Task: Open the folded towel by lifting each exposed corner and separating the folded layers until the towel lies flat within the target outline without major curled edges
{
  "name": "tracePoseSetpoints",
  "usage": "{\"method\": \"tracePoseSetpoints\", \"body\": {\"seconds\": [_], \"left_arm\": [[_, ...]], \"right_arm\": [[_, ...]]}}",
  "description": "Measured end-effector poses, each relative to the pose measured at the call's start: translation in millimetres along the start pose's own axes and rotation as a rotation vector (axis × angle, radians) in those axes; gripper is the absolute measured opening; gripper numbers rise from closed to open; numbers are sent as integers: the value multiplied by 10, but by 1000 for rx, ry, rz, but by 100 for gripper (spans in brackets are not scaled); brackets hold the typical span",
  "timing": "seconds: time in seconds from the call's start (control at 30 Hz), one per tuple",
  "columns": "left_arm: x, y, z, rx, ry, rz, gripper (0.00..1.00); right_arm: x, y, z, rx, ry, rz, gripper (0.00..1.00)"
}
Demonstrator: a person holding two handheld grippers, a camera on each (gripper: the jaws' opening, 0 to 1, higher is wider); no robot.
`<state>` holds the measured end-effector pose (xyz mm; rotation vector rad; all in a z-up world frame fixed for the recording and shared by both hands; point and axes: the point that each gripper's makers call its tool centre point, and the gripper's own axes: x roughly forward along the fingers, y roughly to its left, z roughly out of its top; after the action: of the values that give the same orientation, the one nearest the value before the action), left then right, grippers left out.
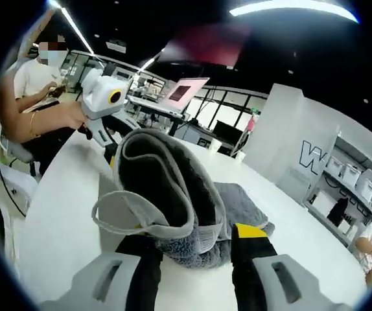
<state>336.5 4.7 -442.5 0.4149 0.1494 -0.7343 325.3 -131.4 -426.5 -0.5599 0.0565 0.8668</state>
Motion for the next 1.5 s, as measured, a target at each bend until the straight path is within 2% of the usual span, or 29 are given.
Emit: {"method": "tracePoseSetpoints", "body": {"seconds": [0.13,0.2,0.33,0.43,0.47,0.53,0.67,1.0,1.13,1.4,1.5], "left_arm": [[-16,5,39,32,-6,6,47],[-24,-8,65,76,-8,1,48],[-39,-60,99,118,-10,-15,38],[-49,-110,105,160,-1,-37,35],[-53,-137,100,185,8,-49,35],[-49,-169,109,183,2,-61,32],[-52,-195,111,196,4,-69,27],[-77,-262,74,186,4,-85,18],[-71,-335,58,202,9,-110,15],[-44,-430,31,230,38,-136,14],[-53,-475,62,232,22,-134,13]], "right_arm": [[0,20,47,-41,-4,5,45],[-2,20,65,-63,-5,4,45],[-12,16,103,-150,4,-4,33],[-9,53,128,-205,9,5,32],[-6,75,136,-209,5,13,31],[8,116,143,-209,5,32,28],[24,135,141,-231,10,38,16],[-5,215,82,-264,19,83,11],[-15,238,33,-269,26,103,9],[-53,254,-26,-241,31,119,7],[-106,252,-62,-208,29,119,6]]}}
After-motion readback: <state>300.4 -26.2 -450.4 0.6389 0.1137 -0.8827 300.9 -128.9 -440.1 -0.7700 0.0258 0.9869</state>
